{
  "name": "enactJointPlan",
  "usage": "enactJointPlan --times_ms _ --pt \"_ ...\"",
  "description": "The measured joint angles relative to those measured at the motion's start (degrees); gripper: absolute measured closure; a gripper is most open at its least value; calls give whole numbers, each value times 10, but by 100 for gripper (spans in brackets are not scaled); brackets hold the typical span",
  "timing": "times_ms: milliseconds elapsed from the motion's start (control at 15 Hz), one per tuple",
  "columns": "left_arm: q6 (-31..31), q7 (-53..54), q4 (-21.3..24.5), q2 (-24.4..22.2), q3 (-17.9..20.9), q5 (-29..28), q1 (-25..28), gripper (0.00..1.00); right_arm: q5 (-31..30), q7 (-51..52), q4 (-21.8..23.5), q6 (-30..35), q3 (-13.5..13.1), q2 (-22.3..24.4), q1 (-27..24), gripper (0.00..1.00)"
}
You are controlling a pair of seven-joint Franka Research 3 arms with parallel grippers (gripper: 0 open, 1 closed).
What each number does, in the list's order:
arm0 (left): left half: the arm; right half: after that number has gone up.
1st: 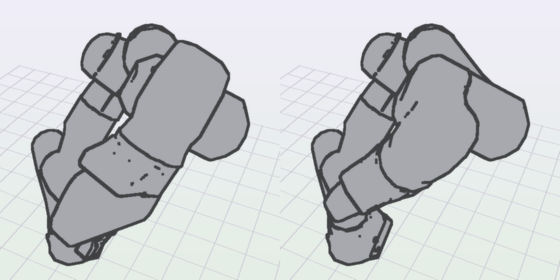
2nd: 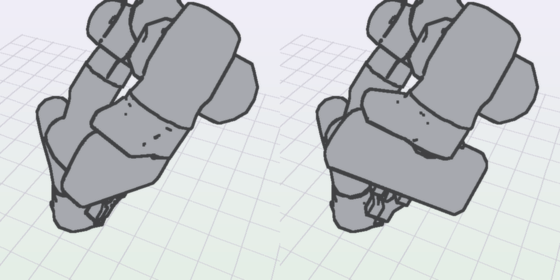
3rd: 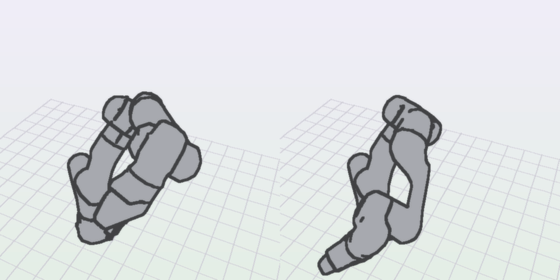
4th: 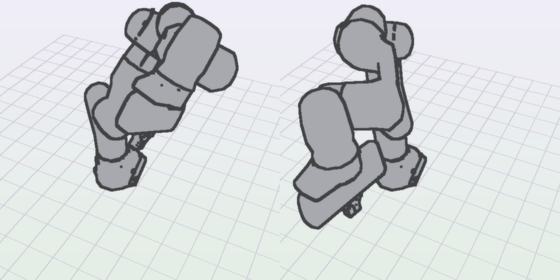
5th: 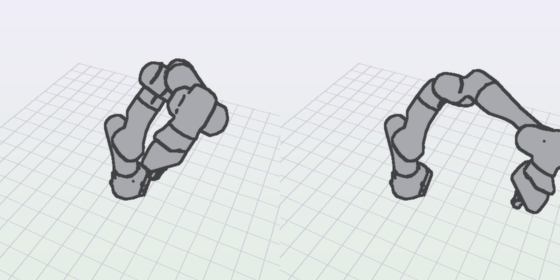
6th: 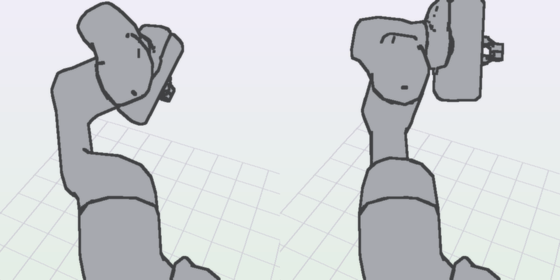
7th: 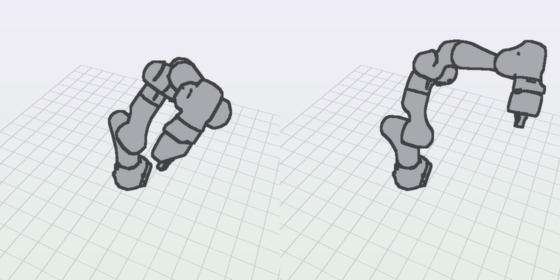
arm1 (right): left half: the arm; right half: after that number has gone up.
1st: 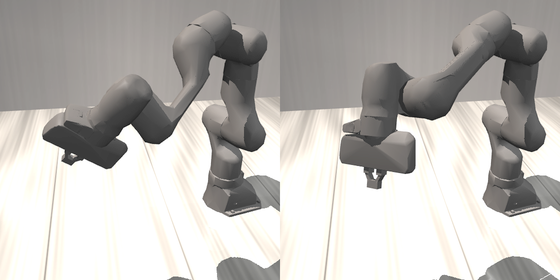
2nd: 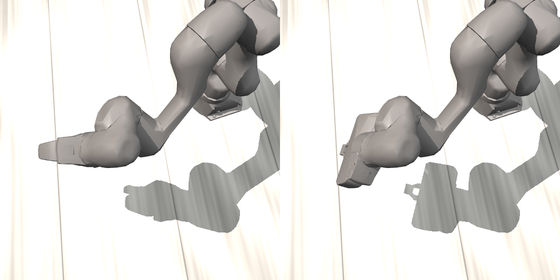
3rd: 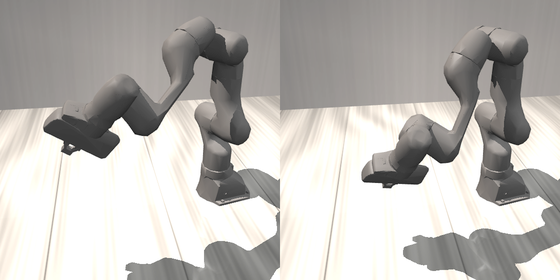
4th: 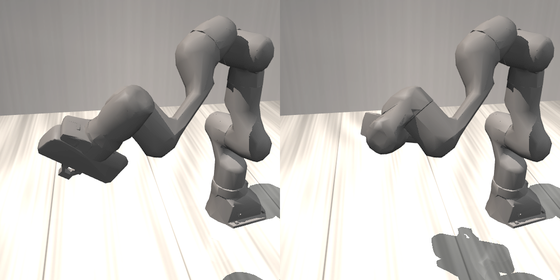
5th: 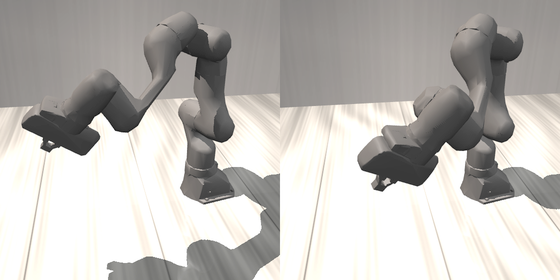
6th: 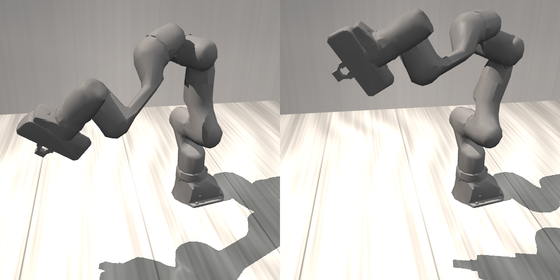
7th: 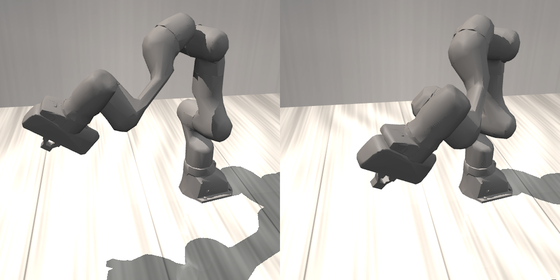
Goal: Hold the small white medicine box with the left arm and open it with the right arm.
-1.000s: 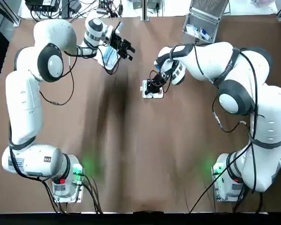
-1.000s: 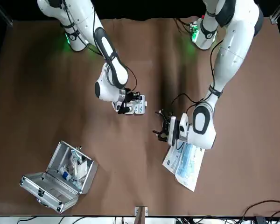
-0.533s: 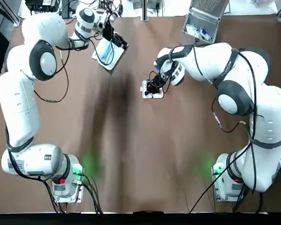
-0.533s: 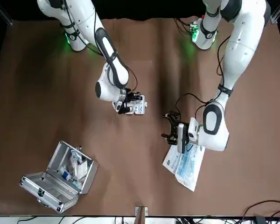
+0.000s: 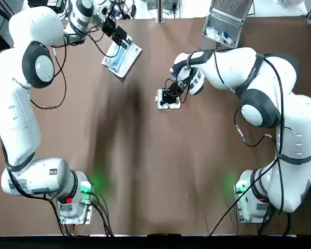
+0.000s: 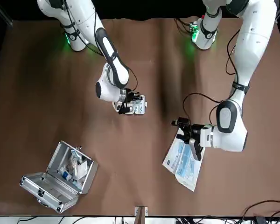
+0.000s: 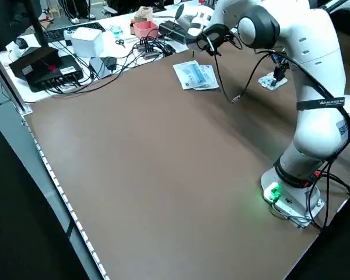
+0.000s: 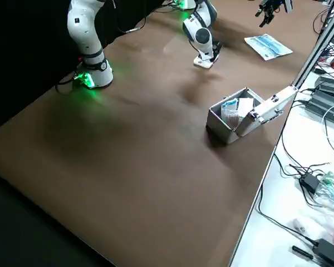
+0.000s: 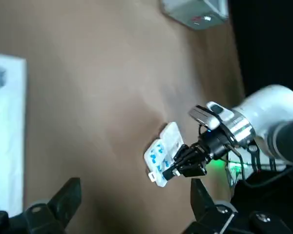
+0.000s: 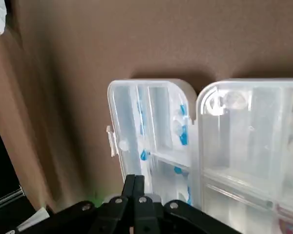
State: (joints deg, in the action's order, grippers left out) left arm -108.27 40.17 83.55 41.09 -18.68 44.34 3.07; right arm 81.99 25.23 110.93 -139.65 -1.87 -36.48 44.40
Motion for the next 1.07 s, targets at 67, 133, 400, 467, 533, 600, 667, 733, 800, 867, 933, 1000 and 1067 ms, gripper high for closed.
enactJointPlan --times_ms 67,133,400,467,533,600,667,733,800,867,933,1000,1067 --pt "0 -42 0 -5 0 -15 4 1 0 0 0 0 0 0 0 99" --pt "1 -81 0 -10 1 -29 8 1 0 0 0 0 0 0 0 99" --pt "13 -319 0 -28 6 -122 21 1 -3 0 -2 0 -8 0 -2 99" --pt "14 -366 0 -31 7 -144 22 1 -4 0 -2 1 -10 0 -2 99" --pt "14 -407 0 -33 7 -166 22 1 -5 0 -3 1 -11 0 -3 99" --pt "14 -441 0 -35 8 -187 22 1 -7 0 -3 1 -12 0 -5 99" --pt "14 -470 0 -37 8 -206 22 1 -10 0 -5 2 -12 0 -6 99" --pt "14 -496 0 -39 10 -228 22 1 -12 0 -6 5 -13 0 -7 99" --pt "15 -519 0 -42 13 -251 22 1 -18 0 -8 10 -15 0 -8 99" --pt "20 -540 0 -45 16 -276 22 1 -31 0 -10 15 -18 1 -10 99" --pt "27 -559 0 -48 19 -304 22 1 -46 -1 -11 28 -24 2 -13 99" --pt "34 -579 0 -53 22 -333 22 1 -64 -2 -13 47 -31 3 -18 99" --pt "42 -599 -1 -58 27 -358 23 1 -83 -2 -16 67 -39 5 -23 99"
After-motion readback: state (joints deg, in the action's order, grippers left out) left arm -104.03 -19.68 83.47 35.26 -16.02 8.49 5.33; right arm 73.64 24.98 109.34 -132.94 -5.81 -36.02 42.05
